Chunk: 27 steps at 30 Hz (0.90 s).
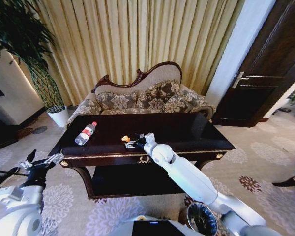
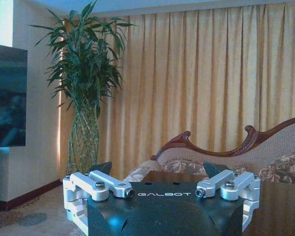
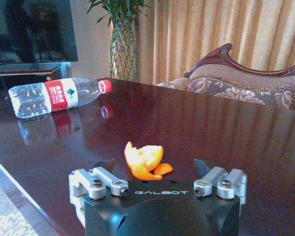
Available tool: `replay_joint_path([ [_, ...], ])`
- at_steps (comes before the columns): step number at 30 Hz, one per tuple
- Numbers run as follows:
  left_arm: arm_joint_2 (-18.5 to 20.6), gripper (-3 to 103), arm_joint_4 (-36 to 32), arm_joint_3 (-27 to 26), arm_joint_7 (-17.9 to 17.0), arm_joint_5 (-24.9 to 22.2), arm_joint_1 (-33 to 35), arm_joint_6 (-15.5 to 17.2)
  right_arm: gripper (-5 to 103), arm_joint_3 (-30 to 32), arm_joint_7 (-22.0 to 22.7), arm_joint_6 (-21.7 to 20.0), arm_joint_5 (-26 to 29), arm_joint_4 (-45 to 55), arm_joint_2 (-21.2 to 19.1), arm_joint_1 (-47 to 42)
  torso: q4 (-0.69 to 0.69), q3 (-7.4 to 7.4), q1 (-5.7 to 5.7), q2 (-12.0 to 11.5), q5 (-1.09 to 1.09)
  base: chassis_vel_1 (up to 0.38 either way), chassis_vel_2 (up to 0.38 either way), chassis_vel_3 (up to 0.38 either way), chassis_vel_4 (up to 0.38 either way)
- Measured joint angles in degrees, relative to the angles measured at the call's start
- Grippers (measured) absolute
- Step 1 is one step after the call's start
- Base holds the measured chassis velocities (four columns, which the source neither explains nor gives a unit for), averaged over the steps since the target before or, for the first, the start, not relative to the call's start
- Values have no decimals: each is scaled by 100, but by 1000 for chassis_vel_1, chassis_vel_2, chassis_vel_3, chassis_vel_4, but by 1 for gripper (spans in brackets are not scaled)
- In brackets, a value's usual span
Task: Move to the front of the table and place the trash on the table into the trash bin.
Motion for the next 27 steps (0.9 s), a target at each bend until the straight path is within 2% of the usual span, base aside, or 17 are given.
replay_joint_path([
  [2,8,100,15,-37,12,-29,8,-17,80,-5,0,0,-13,37,-3,-72,0,0,0,0,0,0,0,0,0],
  [3,8,100,15,-37,12,-29,8,-17,80,-5,0,0,-13,37,-3,-72,0,0,0,0,0,0,0,0,0],
  [5,11,100,31,-59,18,-49,5,-25,68,-10,0,0,-25,27,2,-75,0,0,0,0,0,0,0,0,0],
  [6,11,100,31,-59,18,-49,5,-25,68,-10,0,0,-25,27,2,-75,0,0,0,0,0,0,0,0,0],
  [8,-3,100,44,-63,24,-55,-3,-29,57,-11,0,0,-30,-12,15,-53,0,0,0,0,0,0,0,0,0],
  [9,-16,100,44,-63,27,-55,-3,-30,57,-11,0,1,-31,-22,18,-44,0,0,0,0,0,0,0,0,0],
  [10,-32,100,44,-61,31,-53,-3,-32,47,-11,0,4,-32,-30,19,-36,0,0,0,0,0,0,0,0,0],
  [12,-40,100,44,-54,33,-50,-4,-33,47,-10,0,7,-33,-33,19,-36,1,0,0,0,0,0,0,0,0],
  [13,-49,100,44,-40,35,-43,-8,-33,42,-3,0,14,-34,-39,14,-37,1,0,0,0,0,0,0,0,0],
  [14,-49,100,44,-40,35,-43,-8,-33,42,-3,0,14,-34,-39,14,-37,1,0,0,0,0,0,0,0,0],
  [17,-49,100,44,-19,36,-31,-27,-34,25,40,0,32,-37,-39,-15,-70,0,0,0,0,0,0,0,0,0],
  [18,-49,100,44,-19,36,-31,-27,-34,25,40,0,32,-37,-39,-15,-70,0,0,0,0,0,0,0,0,0],
  [21,-55,100,44,20,37,-14,-38,-34,9,96,1,48,-38,-16,-38,-122,0,0,0,0,0,0,0,0,0],
  [22,-55,100,44,20,37,-14,-38,-34,9,96,1,48,-38,-16,-38,-122,0,0,0,0,0,0,0,0,0],
  [24,-62,100,44,34,38,-5,-37,-34,2,135,0,57,-39,0,-43,-160,0,0,0,0,0,0,0,0,0],
  [27,-65,100,46,31,39,-3,-31,-34,2,206,0,73,-41,35,-44,-215,0,0,0,0,0,0,0,0,0],
])
